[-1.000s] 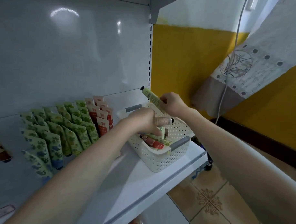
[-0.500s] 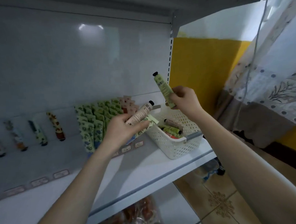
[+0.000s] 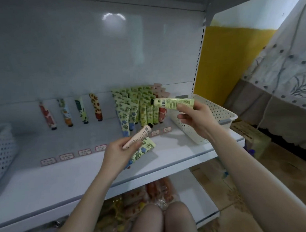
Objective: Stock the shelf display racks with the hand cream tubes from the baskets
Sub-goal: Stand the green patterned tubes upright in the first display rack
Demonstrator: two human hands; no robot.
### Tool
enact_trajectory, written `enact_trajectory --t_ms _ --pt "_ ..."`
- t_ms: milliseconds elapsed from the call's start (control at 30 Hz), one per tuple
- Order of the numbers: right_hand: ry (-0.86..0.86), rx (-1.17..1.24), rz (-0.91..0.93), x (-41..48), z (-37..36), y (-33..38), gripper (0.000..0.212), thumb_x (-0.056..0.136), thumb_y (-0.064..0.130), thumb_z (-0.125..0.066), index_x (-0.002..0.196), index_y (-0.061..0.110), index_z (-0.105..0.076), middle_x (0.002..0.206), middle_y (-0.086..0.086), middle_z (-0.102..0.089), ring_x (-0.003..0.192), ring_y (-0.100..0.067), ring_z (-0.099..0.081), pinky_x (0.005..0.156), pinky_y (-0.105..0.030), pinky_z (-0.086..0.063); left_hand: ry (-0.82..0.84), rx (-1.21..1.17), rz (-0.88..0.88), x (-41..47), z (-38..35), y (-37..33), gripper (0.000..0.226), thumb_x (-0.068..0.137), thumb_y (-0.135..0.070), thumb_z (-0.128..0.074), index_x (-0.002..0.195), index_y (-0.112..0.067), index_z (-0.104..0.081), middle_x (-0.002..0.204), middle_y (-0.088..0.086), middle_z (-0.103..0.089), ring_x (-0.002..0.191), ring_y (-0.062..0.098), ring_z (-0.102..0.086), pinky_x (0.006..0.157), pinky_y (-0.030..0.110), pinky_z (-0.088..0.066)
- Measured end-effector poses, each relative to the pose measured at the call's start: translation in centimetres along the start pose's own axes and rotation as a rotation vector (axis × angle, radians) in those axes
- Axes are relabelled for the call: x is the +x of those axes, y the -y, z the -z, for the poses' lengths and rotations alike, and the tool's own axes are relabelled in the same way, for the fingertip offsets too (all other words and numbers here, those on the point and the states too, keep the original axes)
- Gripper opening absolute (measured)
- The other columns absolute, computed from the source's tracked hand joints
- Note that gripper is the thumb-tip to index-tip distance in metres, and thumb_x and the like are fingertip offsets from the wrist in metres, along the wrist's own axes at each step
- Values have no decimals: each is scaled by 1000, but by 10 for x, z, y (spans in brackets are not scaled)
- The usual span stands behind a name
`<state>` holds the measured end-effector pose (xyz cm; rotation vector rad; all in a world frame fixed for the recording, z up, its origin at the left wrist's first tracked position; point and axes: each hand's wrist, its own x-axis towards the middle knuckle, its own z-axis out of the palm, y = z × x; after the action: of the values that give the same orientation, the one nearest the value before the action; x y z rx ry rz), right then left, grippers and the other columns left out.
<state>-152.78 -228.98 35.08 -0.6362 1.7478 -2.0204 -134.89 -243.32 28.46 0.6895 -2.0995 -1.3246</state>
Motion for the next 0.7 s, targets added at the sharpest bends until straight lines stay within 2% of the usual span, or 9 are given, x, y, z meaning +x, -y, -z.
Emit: enact_trajectory --t_ms 100,167,233,333,433,500,600,700 --pt "54 259 -76 -9 -4 -6 10 87 -4 -55 93 3 -60 75 -6 -72 64 -11 -69 60 -17 -56 -53 50 -10 -4 4 10 26 90 -31 -59 109 -17 -70 89 -4 -66 78 1 -57 68 26 -47" --pt "75 353 -124 -12 -6 -10 7 87 -3 -54 89 1 -60 78 -8 -72 72 -14 -70 70 -21 -58 -75 40 2 -6 7 16 27 90 -32 -58 108 -16 -70 92 -3 -68 83 5 -59 69 24 -46" --pt "65 361 -143 -14 -8 -15 6 87 5 -56 85 1 -60 81 -10 -70 75 -16 -69 74 -23 -57 -87 20 19 -7 9 20 26 91 -33 -57 104 -16 -72 91 -1 -69 86 10 -60 68 25 -45" --pt "61 272 -115 -12 -11 -21 13 88 12 -57 84 1 -60 76 -6 -65 73 -14 -63 78 -23 -55 -111 6 42 -7 12 23 25 91 -33 -56 102 -17 -72 90 -2 -69 86 11 -60 69 27 -45" --pt "63 104 -69 -10 -14 -27 5 85 -1 -60 84 2 -63 84 -10 -63 78 -19 -61 79 -25 -55 -125 9 57 -6 16 28 24 91 -34 -57 100 -17 -72 88 -1 -69 85 14 -61 69 31 -46" --pt "44 -74 -50 -7 -14 -30 20 80 -9 -60 87 10 -63 97 -14 -61 85 -22 -62 85 -32 -55 -124 19 54 -6 17 31 24 91 -34 -57 96 -17 -72 83 -1 -68 82 15 -60 66 32 -45" --pt "31 -321 11 -4 -16 -35 41 74 -9 -61 101 22 -59 118 -8 -58 108 -26 -57 91 -44 -52 -122 41 44 -6 18 34 23 91 -33 -56 91 -16 -72 75 -1 -66 76 18 -59 60 30 -40" --pt "15 -382 37 -4 -19 -38 53 77 -10 -59 120 19 -53 128 -7 -52 117 -26 -52 87 -38 -54 -123 55 32 -6 18 35 23 91 -30 -56 90 -11 -71 75 6 -65 76 23 -58 58 30 -37"
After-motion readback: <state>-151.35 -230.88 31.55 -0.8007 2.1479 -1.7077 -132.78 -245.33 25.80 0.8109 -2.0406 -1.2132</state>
